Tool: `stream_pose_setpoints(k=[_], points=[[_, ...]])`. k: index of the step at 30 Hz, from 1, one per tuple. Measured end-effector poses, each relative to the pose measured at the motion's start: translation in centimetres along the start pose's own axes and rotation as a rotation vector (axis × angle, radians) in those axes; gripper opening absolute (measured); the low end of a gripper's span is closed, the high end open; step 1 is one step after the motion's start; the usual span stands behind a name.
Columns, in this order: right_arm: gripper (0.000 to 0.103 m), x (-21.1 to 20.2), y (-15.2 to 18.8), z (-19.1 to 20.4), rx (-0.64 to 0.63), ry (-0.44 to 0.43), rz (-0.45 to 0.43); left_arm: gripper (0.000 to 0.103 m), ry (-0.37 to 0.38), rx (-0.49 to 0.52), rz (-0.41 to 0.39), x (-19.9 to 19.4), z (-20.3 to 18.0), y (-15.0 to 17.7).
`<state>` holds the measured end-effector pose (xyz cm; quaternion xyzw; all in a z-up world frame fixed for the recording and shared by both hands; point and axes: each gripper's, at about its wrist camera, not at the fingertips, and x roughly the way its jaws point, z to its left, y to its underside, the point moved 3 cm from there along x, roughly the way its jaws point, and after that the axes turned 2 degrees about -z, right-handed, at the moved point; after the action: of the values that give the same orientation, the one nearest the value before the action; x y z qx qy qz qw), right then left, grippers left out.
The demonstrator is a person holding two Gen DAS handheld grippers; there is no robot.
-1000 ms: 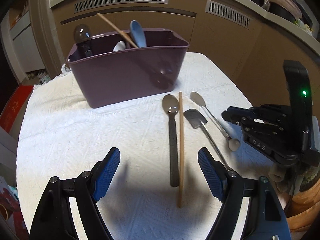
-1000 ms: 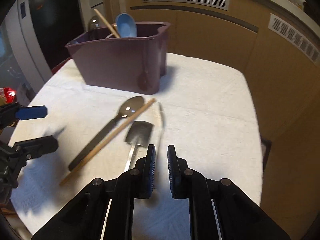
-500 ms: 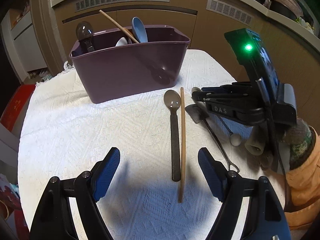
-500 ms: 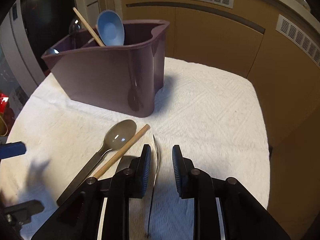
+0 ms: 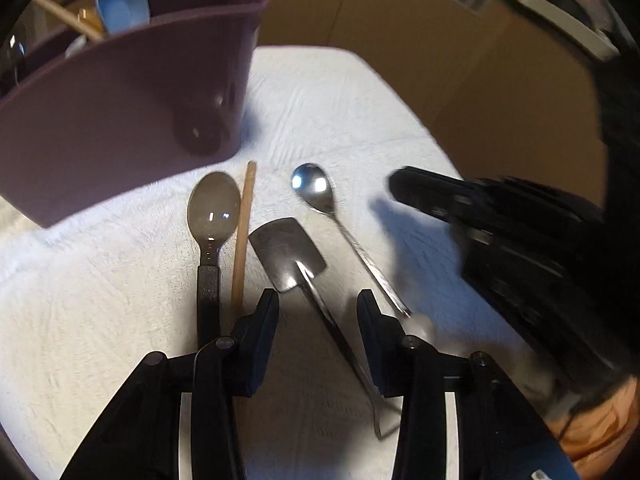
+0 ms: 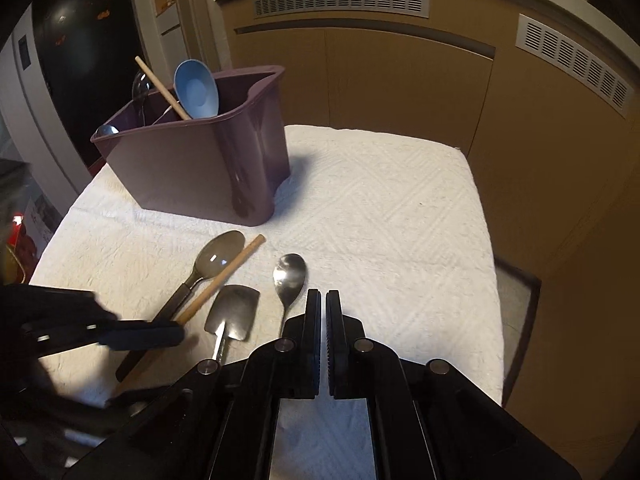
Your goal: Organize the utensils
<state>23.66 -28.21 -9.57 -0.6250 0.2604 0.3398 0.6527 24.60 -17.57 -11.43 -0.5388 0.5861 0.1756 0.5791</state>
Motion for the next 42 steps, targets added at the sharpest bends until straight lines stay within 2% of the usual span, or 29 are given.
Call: stream_pose_setpoints(k=[4,13,17,19,20,23,25,26,27,30,31,33,36,38,41,42], points=[[0.002,0.1,0.1,-1.0,0.033,-0.022,-0.012,0.036,-0.081,-0.008,-0.014,0.6,0.0,-1.5],[0.004,0.4,0.2,-2.4,0.088,-0.015,-0.019,0.040,-0.203,0.091,-0.042,2.0,-1.3,-2.9],[0.004,-0.1,0.0,-2.5,0.088,-0.003,-0.025,0.031,-0.193,0.109,-0.081,1.0,-0.8,-1.8],[0.005,-0.2,0.0,-2.0,0.066,-0.004,-0.023,0.019,-0.177,0.099,-0.109,-0.4,-0.1,-0.8],[0.006,-0.3,0.0,-1.6,0.044,-0.008,-0.022,0.008,-0.164,0.100,-0.136,-1.5,0.1,-0.3],[0.018,0.0,0.1,-0.1,-0.017,-0.026,-0.010,0.006,-0.185,0.100,-0.221,-5.2,1.1,1.2],[0.043,0.4,0.1,1.0,-0.054,-0.025,-0.004,0.006,-0.210,0.102,-0.263,-7.0,1.9,2.0],[0.048,0.7,-0.1,1.6,-0.075,-0.017,-0.004,0.006,-0.223,0.098,-0.285,-8.1,2.6,2.6],[0.051,0.9,-0.2,2.0,-0.091,-0.014,-0.005,0.006,-0.230,0.090,-0.294,-8.6,3.2,2.9],[0.051,1.8,-0.8,3.3,-0.145,0.010,-0.003,0.006,-0.223,0.066,-0.284,-9.1,4.8,3.6],[0.051,2.2,-1.0,3.6,-0.161,0.024,-0.001,0.006,-0.220,0.056,-0.282,-9.2,5.3,3.8],[0.051,3.3,-1.5,4.0,-0.171,0.035,0.015,0.014,-0.200,0.046,-0.261,-9.3,6.2,4.6],[0.051,4.7,-1.8,4.0,-0.156,0.044,0.041,0.040,-0.177,0.037,-0.253,-9.7,6.6,6.3],[0.051,5.6,-1.7,4.3,-0.155,0.037,0.067,0.044,-0.154,0.041,-0.248,-9.3,6.2,6.6],[0.050,6.0,-1.7,4.7,-0.174,0.043,0.059,0.048,-0.124,0.044,-0.235,-8.4,5.5,5.8],[0.044,6.0,-1.8,4.7,-0.174,0.040,0.063,0.049,-0.112,0.046,-0.232,-8.4,5.4,5.7]])
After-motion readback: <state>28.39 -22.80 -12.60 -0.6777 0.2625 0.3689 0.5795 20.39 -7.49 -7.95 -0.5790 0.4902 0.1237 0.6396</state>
